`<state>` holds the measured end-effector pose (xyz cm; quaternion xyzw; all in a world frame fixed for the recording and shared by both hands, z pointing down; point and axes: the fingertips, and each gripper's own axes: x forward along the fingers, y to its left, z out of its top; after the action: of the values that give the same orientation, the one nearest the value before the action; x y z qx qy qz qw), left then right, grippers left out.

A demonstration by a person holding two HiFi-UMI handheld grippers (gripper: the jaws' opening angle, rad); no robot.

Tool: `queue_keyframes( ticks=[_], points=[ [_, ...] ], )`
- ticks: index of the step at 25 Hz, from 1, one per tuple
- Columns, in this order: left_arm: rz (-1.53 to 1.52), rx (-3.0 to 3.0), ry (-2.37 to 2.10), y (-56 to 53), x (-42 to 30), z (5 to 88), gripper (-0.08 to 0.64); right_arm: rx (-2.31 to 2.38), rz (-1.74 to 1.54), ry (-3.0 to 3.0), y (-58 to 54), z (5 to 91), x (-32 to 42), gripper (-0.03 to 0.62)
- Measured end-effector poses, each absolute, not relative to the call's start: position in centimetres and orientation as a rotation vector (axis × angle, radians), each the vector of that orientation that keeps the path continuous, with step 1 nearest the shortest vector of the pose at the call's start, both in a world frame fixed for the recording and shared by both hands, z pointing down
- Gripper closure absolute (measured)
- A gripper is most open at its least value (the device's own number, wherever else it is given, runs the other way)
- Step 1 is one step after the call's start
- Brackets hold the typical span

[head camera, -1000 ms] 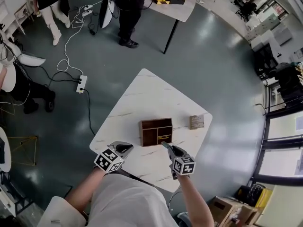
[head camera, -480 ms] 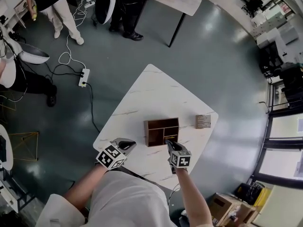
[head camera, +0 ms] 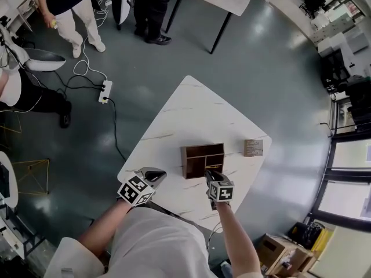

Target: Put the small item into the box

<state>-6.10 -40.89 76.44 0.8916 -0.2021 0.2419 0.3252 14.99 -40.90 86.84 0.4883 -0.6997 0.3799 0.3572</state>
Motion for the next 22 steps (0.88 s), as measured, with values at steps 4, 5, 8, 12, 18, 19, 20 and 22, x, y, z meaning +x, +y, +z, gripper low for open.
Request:
queue_keyframes(
  ticks=[4, 5, 8, 12, 18, 19, 20, 22],
  points=[
    [0.636, 2.336, -0.522, -40.6, -6.2, 76.9, 0.546, 1.26, 0.976, -1.813, -40.7, 86.9, 14.8, 0.486],
    [0.636, 2.337, -0.521, -40.5, -6.2, 77.0, 0.546, 1.263, 0.973, -1.812, -40.6, 86.8, 14.8, 0.482],
    [0.636, 2.34, -0.517, -40.2, -6.3, 77.2, 0.546, 1.28, 0.966, -1.811, -40.4, 86.6, 14.9, 0.469],
    [0.636, 2.344, -0.515, -39.6, -6.3, 77.1, 0.546, 1.305, 0.949, -1.83, -40.2, 85.7, 14.9, 0.468],
    [0.642, 2.359, -0.504, -38.2, -5.7, 76.7, 0.546, 1.344, 0.918, -1.872, -39.3, 83.8, 14.8, 0.468],
    [0.645, 2.363, -0.502, -38.0, -5.5, 76.7, 0.545, 1.347, 0.911, -1.881, -39.1, 83.4, 14.7, 0.468],
    [0.649, 2.368, -0.502, -37.7, -5.4, 76.6, 0.546, 1.351, 0.905, -1.891, -38.8, 83.1, 14.7, 0.468],
    [0.654, 2.377, -0.508, -37.3, -5.0, 76.4, 0.546, 1.375, 0.908, -1.917, -38.4, 82.1, 14.8, 0.469]
  ],
)
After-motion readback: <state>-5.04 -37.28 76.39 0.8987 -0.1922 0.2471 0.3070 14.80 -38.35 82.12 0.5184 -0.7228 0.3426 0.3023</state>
